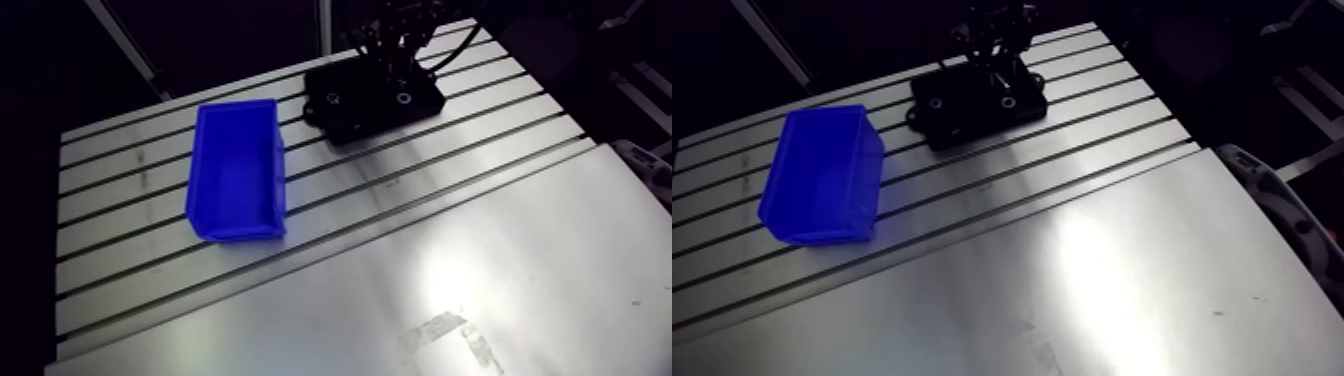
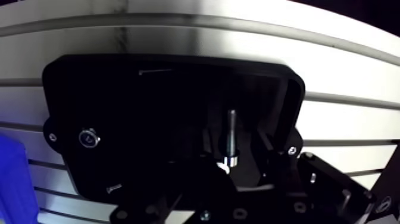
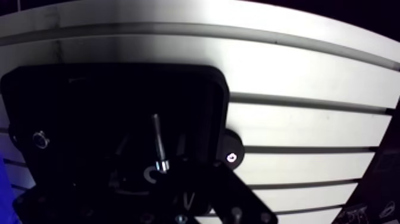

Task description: Pick up the M10 bolt from the tray and put it into the blue bin.

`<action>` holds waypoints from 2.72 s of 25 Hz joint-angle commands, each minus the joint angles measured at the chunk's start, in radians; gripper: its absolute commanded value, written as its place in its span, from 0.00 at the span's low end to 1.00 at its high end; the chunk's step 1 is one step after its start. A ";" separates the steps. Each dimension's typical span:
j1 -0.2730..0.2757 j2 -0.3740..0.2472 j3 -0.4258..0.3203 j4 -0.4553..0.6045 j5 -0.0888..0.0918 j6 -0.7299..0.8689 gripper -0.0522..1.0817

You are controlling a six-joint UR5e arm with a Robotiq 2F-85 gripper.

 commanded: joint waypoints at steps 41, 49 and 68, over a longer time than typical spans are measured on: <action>-0.001 0.002 0.009 -0.031 -0.002 -0.034 0.73; -0.001 0.002 0.008 -0.031 -0.002 -0.034 0.81; 0.003 -0.041 -0.012 0.031 -0.005 -0.043 0.97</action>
